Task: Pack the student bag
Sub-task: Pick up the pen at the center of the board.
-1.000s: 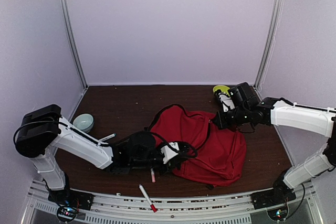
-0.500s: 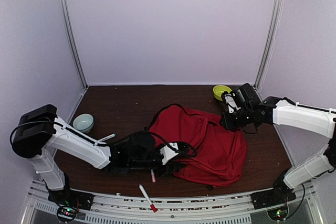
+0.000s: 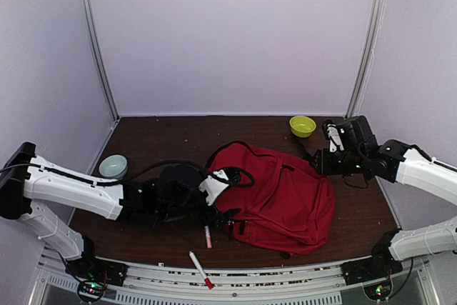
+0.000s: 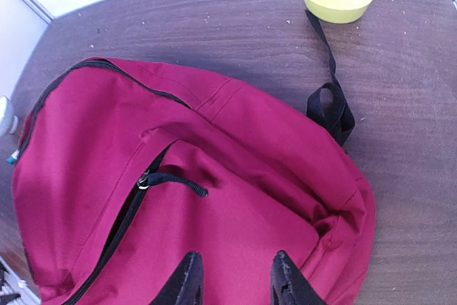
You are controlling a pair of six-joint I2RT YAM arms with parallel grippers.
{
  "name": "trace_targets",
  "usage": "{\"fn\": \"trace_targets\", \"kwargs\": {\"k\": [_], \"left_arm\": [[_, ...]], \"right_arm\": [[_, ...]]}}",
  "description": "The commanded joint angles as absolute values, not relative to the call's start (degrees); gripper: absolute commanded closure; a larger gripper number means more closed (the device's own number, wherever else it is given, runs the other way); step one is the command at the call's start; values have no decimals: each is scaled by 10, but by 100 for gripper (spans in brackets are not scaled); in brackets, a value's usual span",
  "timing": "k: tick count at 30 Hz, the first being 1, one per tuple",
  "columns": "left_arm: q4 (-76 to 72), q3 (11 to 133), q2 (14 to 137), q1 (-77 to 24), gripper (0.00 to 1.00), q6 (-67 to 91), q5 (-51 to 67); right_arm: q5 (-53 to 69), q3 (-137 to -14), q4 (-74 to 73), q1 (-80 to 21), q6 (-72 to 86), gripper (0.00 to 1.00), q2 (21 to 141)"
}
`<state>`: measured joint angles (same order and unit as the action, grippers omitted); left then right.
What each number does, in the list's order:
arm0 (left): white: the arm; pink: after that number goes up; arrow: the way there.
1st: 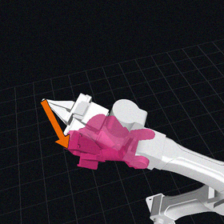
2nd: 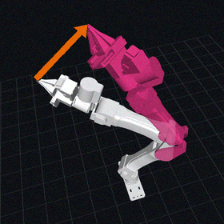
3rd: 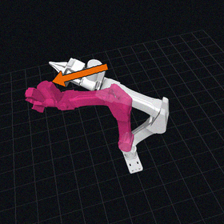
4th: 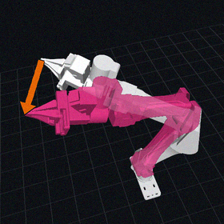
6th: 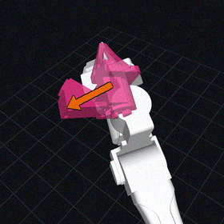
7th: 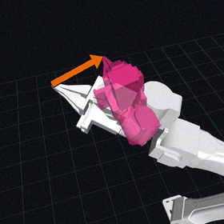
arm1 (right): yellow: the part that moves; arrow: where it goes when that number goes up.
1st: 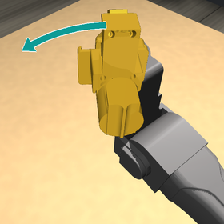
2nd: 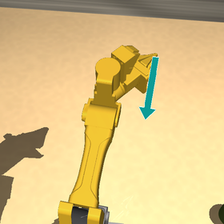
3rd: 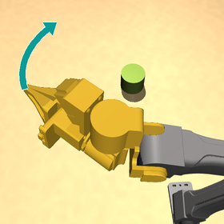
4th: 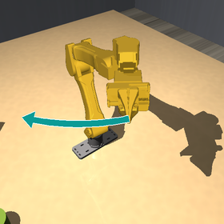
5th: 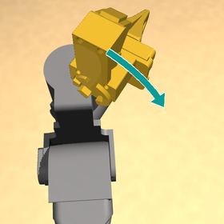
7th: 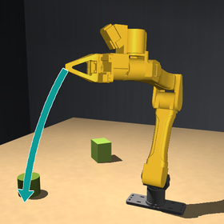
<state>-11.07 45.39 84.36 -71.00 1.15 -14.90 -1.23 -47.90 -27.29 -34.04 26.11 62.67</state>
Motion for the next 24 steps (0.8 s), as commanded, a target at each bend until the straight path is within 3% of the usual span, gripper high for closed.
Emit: {"fn": "trace_targets", "kwargs": {"k": [1,4,9,16,24], "left_arm": [[65,504,815,-710,2,98,-268],[227,553,819,-710,4,187,-273],[395,572,815,-711,16,394,-231],[377,521,801,-711,21,552,-101],[377,606,928,-711,28,556,-41]], "right_arm": [[20,-435,-230,-347,331,66,573],[35,-421,-217,-357,352,65,558],[31,-424,-228,-369,362,64,556],[20,-423,-223,-381,383,64,555],[25,-422,-233,-392,396,64,552]]}}
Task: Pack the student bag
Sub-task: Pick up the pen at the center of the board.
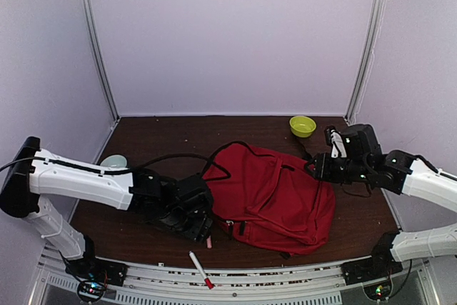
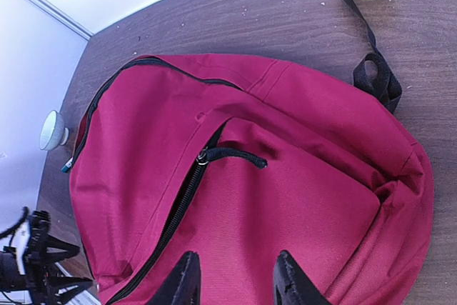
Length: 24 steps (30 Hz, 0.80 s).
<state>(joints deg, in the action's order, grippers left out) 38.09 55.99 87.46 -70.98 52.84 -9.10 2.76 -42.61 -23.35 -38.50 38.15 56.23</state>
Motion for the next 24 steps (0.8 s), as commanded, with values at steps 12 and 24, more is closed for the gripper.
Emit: {"fn": "trace_targets", "kwargs": {"k": [12,24], "left_arm": [[398,638,1025,-711,40,551,-56],[419,632,1072,-710,69,532,-112]], "right_arm": [[12,-374,-229,-393,403,64,524],[-12,-385,-267,-393,403,64,511]]}}
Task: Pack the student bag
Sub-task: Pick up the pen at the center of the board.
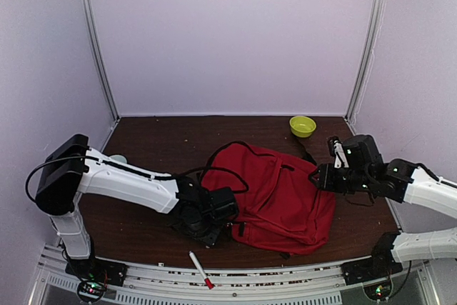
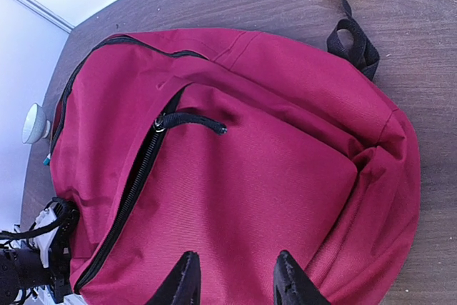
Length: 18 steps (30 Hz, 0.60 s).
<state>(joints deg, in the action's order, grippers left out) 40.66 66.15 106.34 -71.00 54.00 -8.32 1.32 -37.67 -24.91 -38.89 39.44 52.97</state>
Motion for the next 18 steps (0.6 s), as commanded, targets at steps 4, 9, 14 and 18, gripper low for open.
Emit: {"fn": "trace_targets", "kwargs": {"k": [4,9,14,18], "left_arm": [[409,567,1040,-701,78,534,-129],[362,489,980,-676,88,526,-134],[316,463,955,-666,100,506,-137],[290,450,934,-665,100,498,-135]], "right_arm": [[-13,-394,-282,-393,406,64,503],[-14,-405,-291,-394,412,64,501],[-18,-416,-300,-401,417,63,506],[-21,-422,-309,-406,419,63,512]]}}
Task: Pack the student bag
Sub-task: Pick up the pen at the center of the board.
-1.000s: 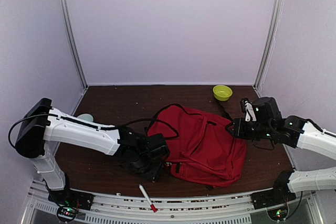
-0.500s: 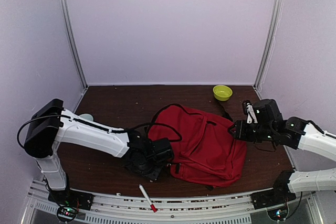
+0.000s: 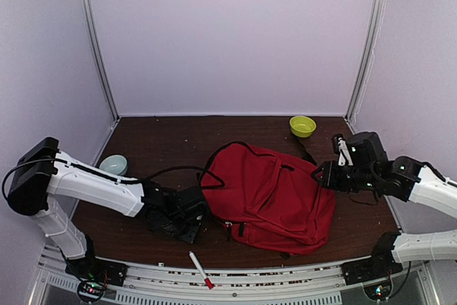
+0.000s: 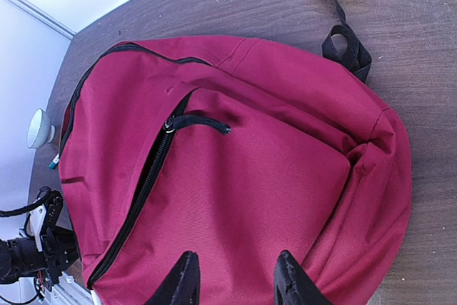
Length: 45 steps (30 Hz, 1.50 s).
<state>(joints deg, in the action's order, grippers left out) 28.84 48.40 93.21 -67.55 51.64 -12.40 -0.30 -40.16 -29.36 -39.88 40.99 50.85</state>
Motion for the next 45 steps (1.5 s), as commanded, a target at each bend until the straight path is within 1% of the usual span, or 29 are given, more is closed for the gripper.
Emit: {"fn": "trace_targets", "kwargs": {"k": [1,5,7,10,11,13,17,20,22,24,25,29,37,45], "left_arm": [[285,447,928,-665,100,496,-134],[285,441,913,-665,100,493,-132],[287,442,905,-665,88,491,-126],[303,453,898,-667,63,494,-131],[308,458,899,-669,59,496,-134],[326,472,906,-674,57,499,-143],[355,498,938,-684,59,505,-164],[357,506,962,-689,65,512,-165],[357,508,972,-690,71,516,-166],[356,507,974,-690,84,518,-171],[355,505,974,-690,89,520,-174],[344,492,964,-689,100,514,-187],[333,445,904,-661,100,511,-212],[336,411,803,-612,100,507,-206]], "right_arm": [[-23,-424,-311,-407,419,63,513],[-24,-429,-312,-411,420,63,518],[-26,-430,-312,-413,420,63,520],[-28,-430,-310,-413,419,63,526],[-28,-430,-310,-414,418,63,528],[-26,-431,-309,-414,417,63,532],[-25,-431,-308,-416,415,63,532],[-28,-426,-309,-417,411,63,528],[-32,-424,-311,-417,407,63,525],[-38,-424,-314,-417,404,63,526],[-41,-425,-317,-417,402,63,526],[-54,-430,-326,-417,401,63,531],[-65,-439,-348,-417,405,63,531],[-80,-459,-363,-416,397,63,521]]}}
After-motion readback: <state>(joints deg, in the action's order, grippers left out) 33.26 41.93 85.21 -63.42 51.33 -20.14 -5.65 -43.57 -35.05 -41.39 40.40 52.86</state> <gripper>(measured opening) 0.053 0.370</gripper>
